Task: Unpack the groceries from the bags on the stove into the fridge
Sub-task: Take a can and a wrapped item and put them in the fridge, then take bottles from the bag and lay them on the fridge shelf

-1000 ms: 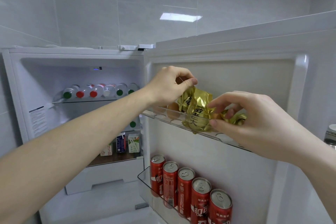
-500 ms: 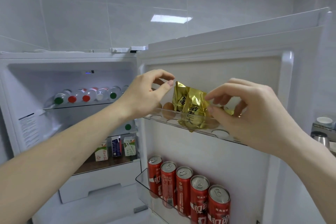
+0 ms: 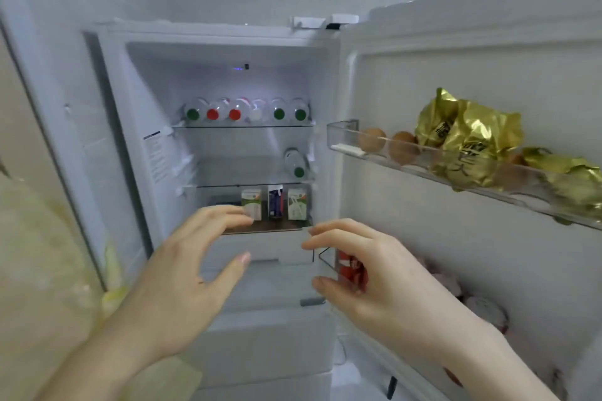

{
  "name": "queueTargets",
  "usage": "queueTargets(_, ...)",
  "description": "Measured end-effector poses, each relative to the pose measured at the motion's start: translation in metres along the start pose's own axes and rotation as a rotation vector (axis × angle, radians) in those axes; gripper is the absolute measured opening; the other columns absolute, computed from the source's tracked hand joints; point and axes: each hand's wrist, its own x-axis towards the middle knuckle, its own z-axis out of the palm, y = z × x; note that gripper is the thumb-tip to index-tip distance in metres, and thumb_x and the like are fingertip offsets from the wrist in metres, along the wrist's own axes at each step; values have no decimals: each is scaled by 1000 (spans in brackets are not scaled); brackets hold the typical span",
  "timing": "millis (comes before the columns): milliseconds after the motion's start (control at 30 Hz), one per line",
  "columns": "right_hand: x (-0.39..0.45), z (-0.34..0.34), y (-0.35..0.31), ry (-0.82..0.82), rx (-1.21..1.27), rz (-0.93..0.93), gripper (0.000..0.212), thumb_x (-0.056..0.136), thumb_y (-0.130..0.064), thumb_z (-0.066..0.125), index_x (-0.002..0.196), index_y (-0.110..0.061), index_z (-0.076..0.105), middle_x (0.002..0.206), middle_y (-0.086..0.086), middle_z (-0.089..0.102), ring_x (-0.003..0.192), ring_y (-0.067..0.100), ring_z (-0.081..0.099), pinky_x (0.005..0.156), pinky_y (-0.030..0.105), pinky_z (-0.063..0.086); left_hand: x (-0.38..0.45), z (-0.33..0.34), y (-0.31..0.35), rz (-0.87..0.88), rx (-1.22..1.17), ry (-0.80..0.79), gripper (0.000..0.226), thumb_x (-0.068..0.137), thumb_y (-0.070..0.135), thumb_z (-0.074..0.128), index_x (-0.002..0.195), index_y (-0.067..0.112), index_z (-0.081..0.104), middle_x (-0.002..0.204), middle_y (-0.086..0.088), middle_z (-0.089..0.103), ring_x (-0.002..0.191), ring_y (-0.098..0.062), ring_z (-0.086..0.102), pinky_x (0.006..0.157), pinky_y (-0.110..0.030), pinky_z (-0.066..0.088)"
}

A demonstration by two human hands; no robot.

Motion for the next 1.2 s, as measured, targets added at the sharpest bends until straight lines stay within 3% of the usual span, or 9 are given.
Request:
queueTargets(133, 12, 81, -10, -312, 51, 43, 56, 95, -54, 65, 145, -52, 42, 159, -40, 18, 145, -13, 27, 118, 17, 28, -82, -3, -60, -275, 139, -83, 44, 92, 52, 59, 133, 52, 45, 148, 39, 26, 137, 13, 27, 107, -3, 23)
queueTargets(233, 17, 133, -25, -503, 128, 27, 65, 95, -55, 64, 151, -55, 31, 163, -40, 3, 152, -10, 13, 119, 17, 20, -147, -8, -88, -429, 228, -174, 67, 81, 71, 39, 144, 49, 38, 155, 34, 15, 142, 10, 17, 113, -9, 12)
queueTargets(333, 26, 177, -41, -633, 197, -26, 66, 95, -53, 64, 152, -56, 30, 162, -41, 0, 149, -15, 8, 113, 9, 13, -204, -20, -103, -569, 237, -174, 67, 83, 65, 39, 146, 44, 43, 158, 33, 16, 145, -1, 25, 114, -6, 8)
queueTargets(500, 52, 236, -67, -792, 293, -182, 61, 94, -53, 65, 146, -61, 34, 158, -48, 6, 148, -17, 13, 118, 13, 17, -260, -40, -94, -793, 257, -1, 59, 88, 64, 46, 145, 50, 39, 156, 44, 4, 146, 12, 12, 116, -13, 16)
queueTargets(600, 70, 264, -82, -882, 333, -305, 59, 95, -53, 65, 145, -60, 37, 158, -47, 8, 147, -19, 12, 118, 14, 17, -280, -40, -78, -941, 307, 79, 55, 97, 49, 58, 147, 51, 34, 154, 46, -3, 145, 15, 6, 114, -8, 11)
queueTargets(700, 83, 288, -94, -979, 371, -446, 62, 95, -51, 66, 148, -59, 35, 159, -46, 7, 146, -22, 6, 115, 8, 14, -294, -32, -58, -1103, 353, 139, 55, 99, 50, 55, 148, 54, 29, 153, 46, -5, 141, 18, 4, 115, -10, 13)
queueTargets(833, 88, 317, -106, -1096, 359, -658, 69, 95, -46, 68, 152, -56, 30, 161, -42, 2, 148, -19, 3, 107, -5, 7, -315, -10, -26, -1335, 400, 181, 59, 102, 49, 51, 154, 50, 22, 161, 36, -13, 150, 7, -5, 120, -19, 10)
queueTargets(1033, 54, 338, -155, -1333, 266, -973, 74, 96, -58, 60, 156, -58, 18, 163, -39, -8, 154, -7, -2, 126, 23, 12, -364, 16, 60, -1770, 525, 222, 74, 101, 56, 48, 160, 47, 5, 161, 20, -35, 153, -13, -27, 129, -39, -1)
queueTargets(1200, -6, 322, -225, -1396, 196, -1336, 75, 99, -57, 55, 158, -55, 9, 163, -35, -15, 157, 0, -8, 128, 31, 13, -403, 33, 160, -2054, 644, 418, 75, 100, 60, 47, 159, 48, 2, 159, 19, -41, 152, -17, -32, 128, -43, -3)
